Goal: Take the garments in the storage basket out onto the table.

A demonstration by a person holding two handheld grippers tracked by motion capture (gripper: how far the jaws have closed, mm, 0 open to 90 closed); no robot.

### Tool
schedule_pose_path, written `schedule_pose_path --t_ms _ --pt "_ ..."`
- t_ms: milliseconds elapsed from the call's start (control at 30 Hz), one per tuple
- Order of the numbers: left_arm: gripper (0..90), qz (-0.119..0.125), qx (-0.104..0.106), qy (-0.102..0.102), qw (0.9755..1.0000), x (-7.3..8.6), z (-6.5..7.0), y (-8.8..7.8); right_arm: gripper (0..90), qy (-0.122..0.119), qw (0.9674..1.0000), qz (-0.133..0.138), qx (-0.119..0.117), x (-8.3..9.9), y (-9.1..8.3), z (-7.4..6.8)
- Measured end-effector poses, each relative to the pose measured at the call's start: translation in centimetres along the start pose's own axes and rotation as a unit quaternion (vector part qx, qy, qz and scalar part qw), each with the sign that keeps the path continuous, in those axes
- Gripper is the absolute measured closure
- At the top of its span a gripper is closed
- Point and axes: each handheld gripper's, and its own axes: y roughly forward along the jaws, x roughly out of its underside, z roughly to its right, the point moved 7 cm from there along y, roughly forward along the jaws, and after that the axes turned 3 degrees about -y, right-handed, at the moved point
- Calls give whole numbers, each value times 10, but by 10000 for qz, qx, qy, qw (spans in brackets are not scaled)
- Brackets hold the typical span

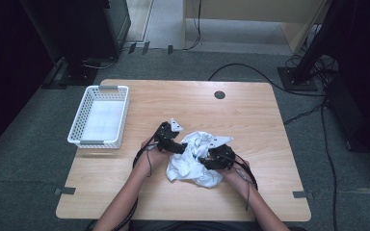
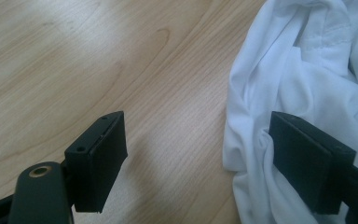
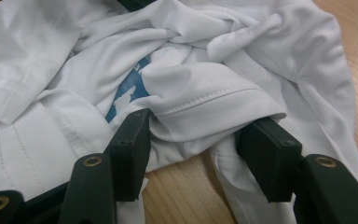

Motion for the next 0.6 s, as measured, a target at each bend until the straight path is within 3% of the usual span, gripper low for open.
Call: schedule_pose_path --t_ms 233,600 --pt "207 -6 -24 -2 10000 8 -2 -6 448 -66 9997 -47 211 2 1 9" --pt "206 -55 -55 -18 10000 21 -2 -18 459 77 9988 -1 478 4 -1 29"
